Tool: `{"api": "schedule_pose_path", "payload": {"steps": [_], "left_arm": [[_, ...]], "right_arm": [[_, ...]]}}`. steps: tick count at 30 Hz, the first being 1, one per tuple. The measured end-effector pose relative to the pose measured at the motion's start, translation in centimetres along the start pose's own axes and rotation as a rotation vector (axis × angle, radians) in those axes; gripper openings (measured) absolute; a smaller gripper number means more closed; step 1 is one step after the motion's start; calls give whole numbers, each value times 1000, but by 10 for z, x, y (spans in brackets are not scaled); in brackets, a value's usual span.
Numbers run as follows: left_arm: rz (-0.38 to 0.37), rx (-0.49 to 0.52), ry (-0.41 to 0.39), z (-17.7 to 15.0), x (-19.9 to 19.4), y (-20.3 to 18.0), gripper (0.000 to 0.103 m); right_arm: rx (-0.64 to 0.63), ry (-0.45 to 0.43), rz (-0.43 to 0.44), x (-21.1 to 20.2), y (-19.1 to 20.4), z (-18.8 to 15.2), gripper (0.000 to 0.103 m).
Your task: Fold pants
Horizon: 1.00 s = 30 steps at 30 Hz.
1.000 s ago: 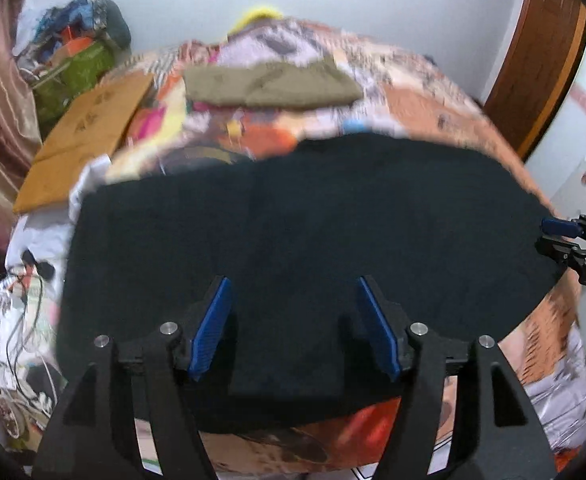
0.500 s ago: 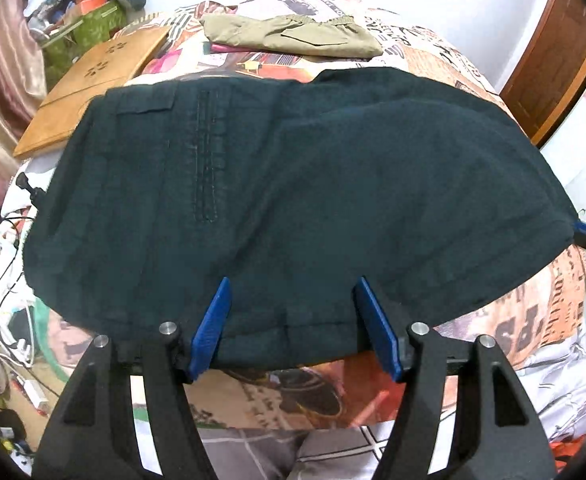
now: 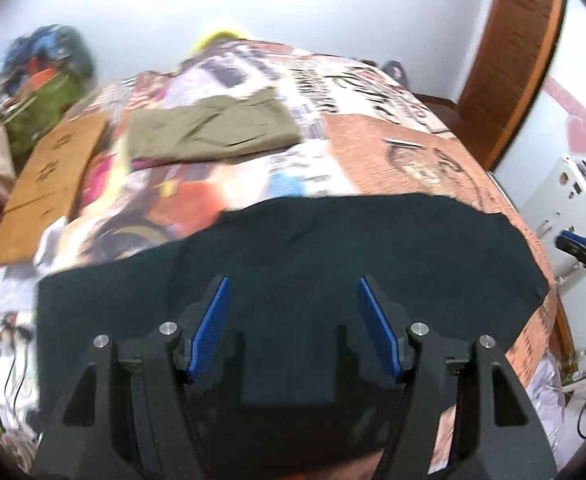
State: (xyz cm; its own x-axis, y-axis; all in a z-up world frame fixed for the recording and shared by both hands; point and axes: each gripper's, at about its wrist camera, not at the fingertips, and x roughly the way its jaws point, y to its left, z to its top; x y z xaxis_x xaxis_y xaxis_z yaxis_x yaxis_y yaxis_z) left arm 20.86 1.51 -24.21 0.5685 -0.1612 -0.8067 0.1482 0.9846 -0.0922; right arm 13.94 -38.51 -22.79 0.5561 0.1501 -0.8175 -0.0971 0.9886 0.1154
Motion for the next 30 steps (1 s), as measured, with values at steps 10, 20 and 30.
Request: {"api": "schedule_pose_path", "payload": {"steps": [10, 20, 30], "left_arm": [[-80, 138, 112, 34, 91, -79, 65], [-98, 80, 117, 20, 111, -82, 78], [-52, 80, 101, 16, 111, -85, 85]], "right_arm": [[72, 167, 3, 107, -52, 25, 51], [-48, 185, 38, 130, -45, 25, 25], [-251, 174, -105, 129, -31, 25, 18]]}}
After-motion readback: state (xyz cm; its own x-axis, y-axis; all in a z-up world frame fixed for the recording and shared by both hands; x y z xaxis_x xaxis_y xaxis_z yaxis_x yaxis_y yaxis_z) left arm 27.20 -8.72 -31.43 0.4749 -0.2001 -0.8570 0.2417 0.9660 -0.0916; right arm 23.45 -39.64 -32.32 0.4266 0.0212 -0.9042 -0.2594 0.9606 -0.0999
